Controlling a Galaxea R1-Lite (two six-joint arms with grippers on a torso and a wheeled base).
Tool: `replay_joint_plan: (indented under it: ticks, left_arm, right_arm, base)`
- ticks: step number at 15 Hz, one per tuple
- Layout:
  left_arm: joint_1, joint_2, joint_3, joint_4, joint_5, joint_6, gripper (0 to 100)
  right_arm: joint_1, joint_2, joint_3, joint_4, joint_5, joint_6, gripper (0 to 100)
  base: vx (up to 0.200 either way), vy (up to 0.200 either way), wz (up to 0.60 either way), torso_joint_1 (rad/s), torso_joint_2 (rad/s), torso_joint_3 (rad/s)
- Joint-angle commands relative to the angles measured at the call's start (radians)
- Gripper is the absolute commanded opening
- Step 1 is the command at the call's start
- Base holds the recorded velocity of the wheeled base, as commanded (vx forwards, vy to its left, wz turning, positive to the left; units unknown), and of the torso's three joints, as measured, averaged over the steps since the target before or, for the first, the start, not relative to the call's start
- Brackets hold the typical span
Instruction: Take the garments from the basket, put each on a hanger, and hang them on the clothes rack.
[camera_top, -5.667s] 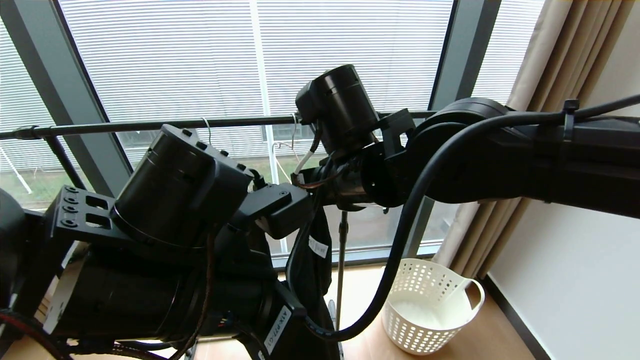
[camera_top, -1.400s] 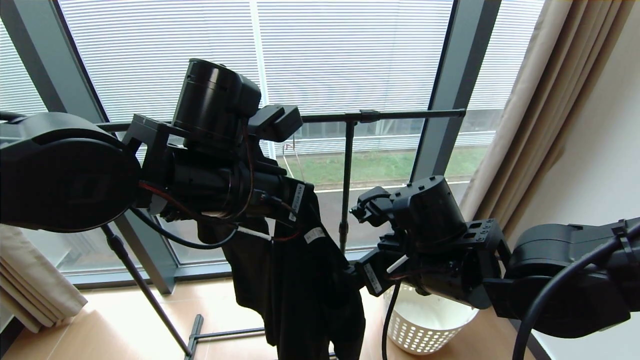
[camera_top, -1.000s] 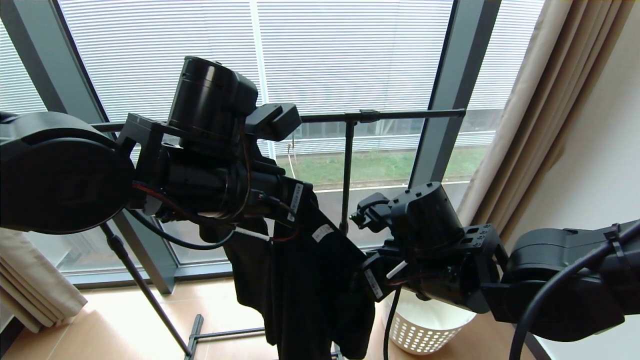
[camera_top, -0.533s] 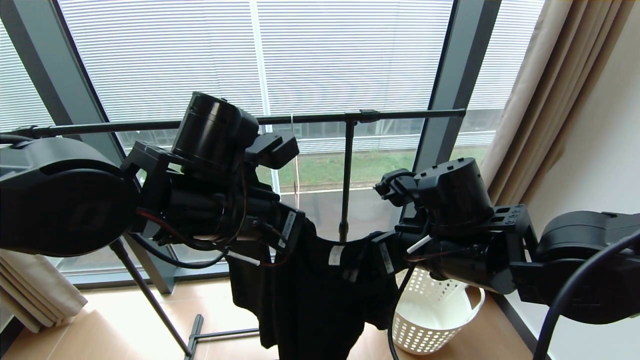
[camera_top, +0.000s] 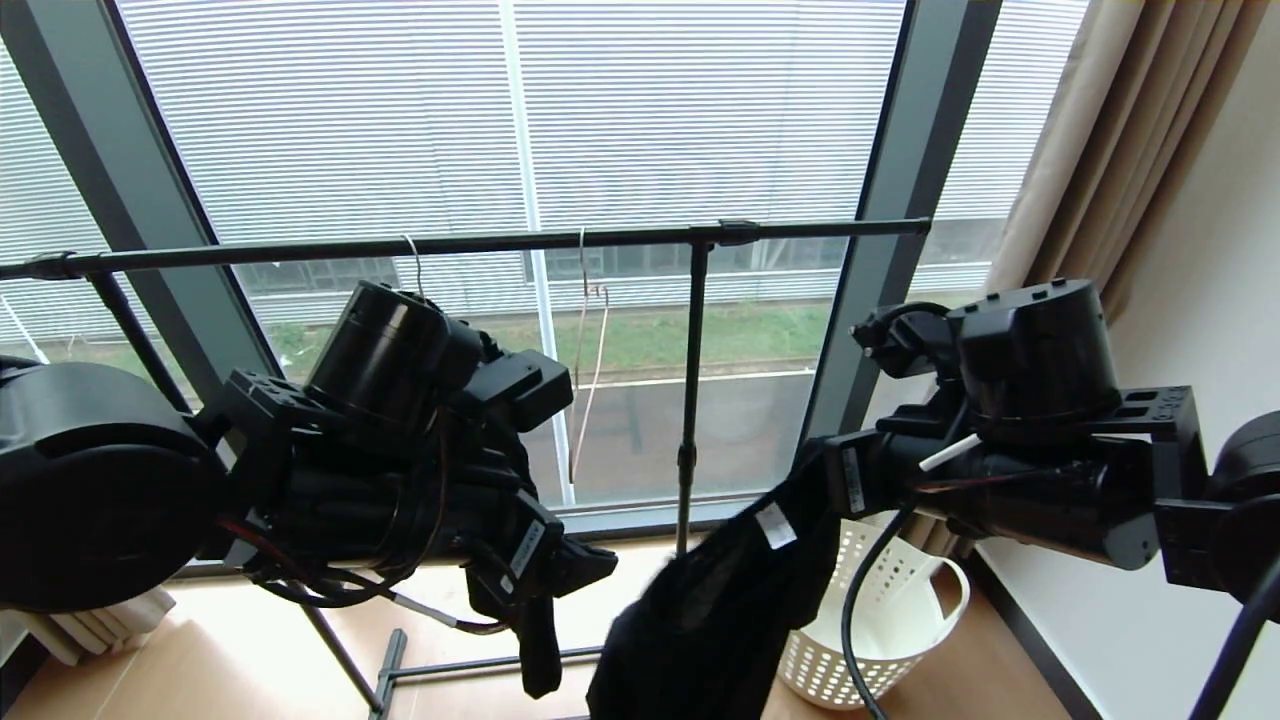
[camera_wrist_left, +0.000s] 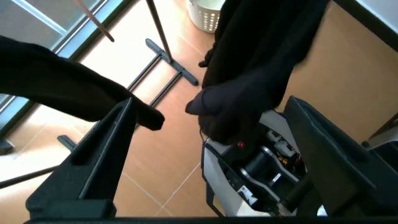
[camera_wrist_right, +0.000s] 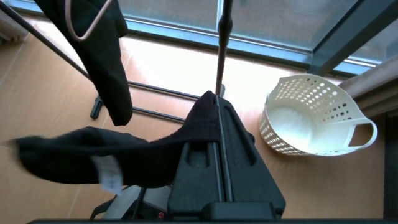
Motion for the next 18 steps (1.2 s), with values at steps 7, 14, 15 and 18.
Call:
replay_joint_plan:
  ticks: [7,14,15,18]
  left_arm:
    - [0.106,0.004,-0.015,-0.079,-0.125,-0.002,100]
    - [0.180,0.231,-0.146,-0.254,0.021,-0.004,100]
    - [0.183,0.277,-0.195,-0.259,0.040,-0.007,100]
    - [0.201,0.352,-0.273,-0.302,0.067,-0.004,100]
  right_arm:
    - [-0.034,-0.093,0.130,-0.101,0.001,-0.015,0]
    - [-0.031,-0.099,0.127,-0.104,0.000,-0.016,0]
    - [-0.031,-0.094,0.129,-0.104,0.000,-0.016,0]
    - [-0.031,-0.093,0.129,-0.104,0.000,-0.016,0]
  base:
    - [0.000,0.000,0.00,0.000,0.00,0.000]
    - [0.000,0.000,0.00,0.000,0.00,0.000]
    - [0.000,0.000,0.00,0.000,0.00,0.000]
    - [0.000,0.000,0.00,0.000,0.00,0.000]
